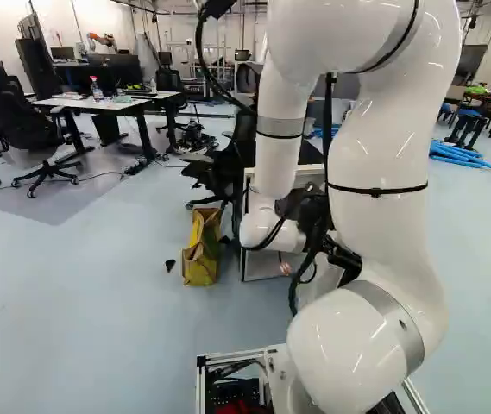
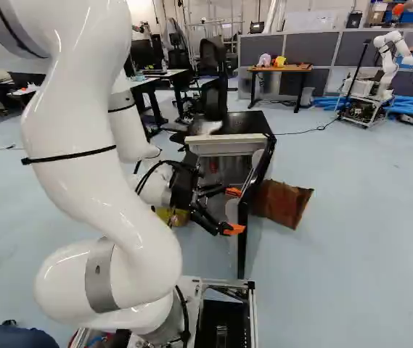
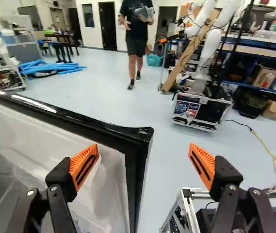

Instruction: Grab a drink from the fridge

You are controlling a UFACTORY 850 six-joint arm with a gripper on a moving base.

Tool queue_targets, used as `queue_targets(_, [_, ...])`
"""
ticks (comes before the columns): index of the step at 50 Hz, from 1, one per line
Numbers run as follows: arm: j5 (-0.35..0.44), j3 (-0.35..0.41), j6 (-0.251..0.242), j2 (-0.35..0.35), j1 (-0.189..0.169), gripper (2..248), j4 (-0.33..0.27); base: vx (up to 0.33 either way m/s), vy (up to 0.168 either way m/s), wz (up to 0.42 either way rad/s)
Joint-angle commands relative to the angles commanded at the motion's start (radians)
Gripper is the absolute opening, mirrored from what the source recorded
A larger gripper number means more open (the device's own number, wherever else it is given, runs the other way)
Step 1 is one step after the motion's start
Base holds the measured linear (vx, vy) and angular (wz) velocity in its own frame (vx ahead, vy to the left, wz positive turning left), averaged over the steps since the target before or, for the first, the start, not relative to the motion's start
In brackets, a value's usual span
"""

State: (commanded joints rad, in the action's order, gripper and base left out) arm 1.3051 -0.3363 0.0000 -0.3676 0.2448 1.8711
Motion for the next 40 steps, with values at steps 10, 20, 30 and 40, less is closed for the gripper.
queue_targets(10, [0.001, -0.043, 0.0, -0.007, -0.095, 247, 0.016, 0.0, 0.0, 0.0])
queue_targets(20, [0.001, -0.094, 0.0, -0.019, -0.188, 247, 0.016, 0.0, 0.0, 0.0])
queue_targets(30, [0.001, -0.15, 0.0, -0.036, -0.276, 247, 0.016, 0.0, 0.0, 0.0])
queue_targets(40, [0.001, -0.205, 0.0, -0.055, -0.355, 247, 0.014, 0.0, 0.0, 0.0])
